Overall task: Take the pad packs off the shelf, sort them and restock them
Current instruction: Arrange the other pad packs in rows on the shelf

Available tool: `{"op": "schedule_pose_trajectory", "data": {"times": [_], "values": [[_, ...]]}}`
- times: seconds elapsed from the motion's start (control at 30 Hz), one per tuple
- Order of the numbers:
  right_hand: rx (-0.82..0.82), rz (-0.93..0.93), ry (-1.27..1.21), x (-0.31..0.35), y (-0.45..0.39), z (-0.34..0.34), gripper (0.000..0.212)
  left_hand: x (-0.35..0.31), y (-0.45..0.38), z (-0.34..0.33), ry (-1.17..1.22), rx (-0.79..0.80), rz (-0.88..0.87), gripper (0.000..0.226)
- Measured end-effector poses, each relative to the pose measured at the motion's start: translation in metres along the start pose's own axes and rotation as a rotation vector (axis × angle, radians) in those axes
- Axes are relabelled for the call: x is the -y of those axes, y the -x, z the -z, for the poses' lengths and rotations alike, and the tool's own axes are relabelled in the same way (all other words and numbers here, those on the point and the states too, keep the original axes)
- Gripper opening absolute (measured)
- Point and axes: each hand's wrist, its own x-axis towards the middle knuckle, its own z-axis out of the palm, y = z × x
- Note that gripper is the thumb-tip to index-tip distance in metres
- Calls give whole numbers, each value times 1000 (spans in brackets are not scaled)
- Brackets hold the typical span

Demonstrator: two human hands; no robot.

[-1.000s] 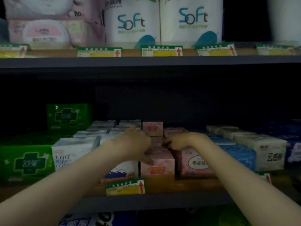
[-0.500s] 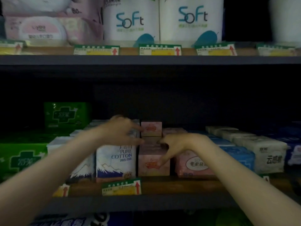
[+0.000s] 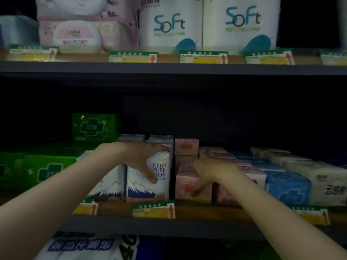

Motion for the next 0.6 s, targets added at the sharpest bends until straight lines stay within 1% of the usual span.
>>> {"op": "schedule_pose_trajectory", "data": {"times": [0.13, 0.23, 0.43, 0.6], "values": [[9, 18, 8, -3, -2, -1, 72, -1, -1, 2, -1, -4, -2, 100], [5, 33, 23, -4, -9, -2, 70, -1, -1, 2, 5, 4, -6, 100], [-73, 94, 11, 3, -14, -4, 70, -1, -4, 1, -4, -5, -11, 100], [-88, 113, 64, 2, -12, -7, 71, 3, -3, -1, 5, -13, -11, 101]]}}
